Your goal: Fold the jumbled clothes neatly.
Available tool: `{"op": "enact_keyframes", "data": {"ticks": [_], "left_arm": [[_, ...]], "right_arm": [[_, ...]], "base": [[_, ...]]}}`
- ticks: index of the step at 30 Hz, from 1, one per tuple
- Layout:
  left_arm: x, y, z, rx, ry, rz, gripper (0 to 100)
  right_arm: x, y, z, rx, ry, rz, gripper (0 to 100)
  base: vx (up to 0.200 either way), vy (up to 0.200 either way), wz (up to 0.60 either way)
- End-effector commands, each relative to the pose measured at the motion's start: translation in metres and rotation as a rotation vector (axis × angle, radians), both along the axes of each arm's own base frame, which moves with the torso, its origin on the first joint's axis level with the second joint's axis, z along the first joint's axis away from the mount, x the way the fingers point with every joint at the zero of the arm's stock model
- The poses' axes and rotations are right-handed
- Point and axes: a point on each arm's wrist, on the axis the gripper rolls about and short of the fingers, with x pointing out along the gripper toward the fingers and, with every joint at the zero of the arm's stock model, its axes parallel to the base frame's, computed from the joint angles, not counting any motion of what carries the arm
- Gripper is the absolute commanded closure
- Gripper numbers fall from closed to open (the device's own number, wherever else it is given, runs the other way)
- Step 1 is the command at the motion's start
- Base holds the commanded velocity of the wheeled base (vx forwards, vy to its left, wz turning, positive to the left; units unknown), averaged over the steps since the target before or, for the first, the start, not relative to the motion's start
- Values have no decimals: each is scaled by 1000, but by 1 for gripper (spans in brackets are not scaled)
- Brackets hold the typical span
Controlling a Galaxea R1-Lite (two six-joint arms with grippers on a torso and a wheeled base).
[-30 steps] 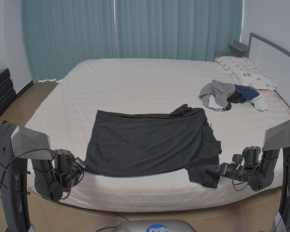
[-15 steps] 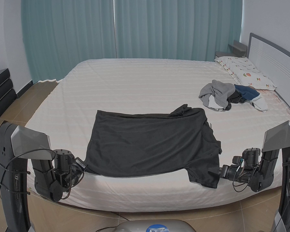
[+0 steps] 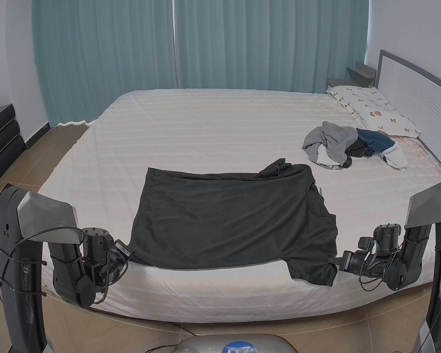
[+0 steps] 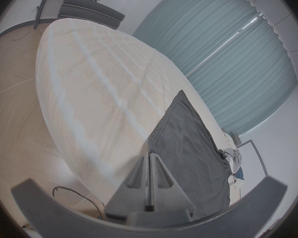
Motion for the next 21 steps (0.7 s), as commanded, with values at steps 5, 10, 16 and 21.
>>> {"op": "enact_keyframes", "data": {"ticks": [5, 10, 16, 21], "left_arm": [[-15, 1, -2, 46, 17, -27, 100], [-30, 3, -1, 106, 7, -36, 100], [-38, 2, -5, 146, 31, -60, 100], [-50, 2, -6, 200, 72, -103, 100]], "right_arm": [[-25, -3, 6, -16, 61, -27, 100], [-36, -4, 7, -18, 92, -30, 100], [-48, -9, 9, -20, 120, -46, 100], [-53, -17, 12, -21, 123, -76, 100]], "base": [[0, 0, 0], [0, 0, 0], [0, 0, 0], [0, 0, 0]]}}
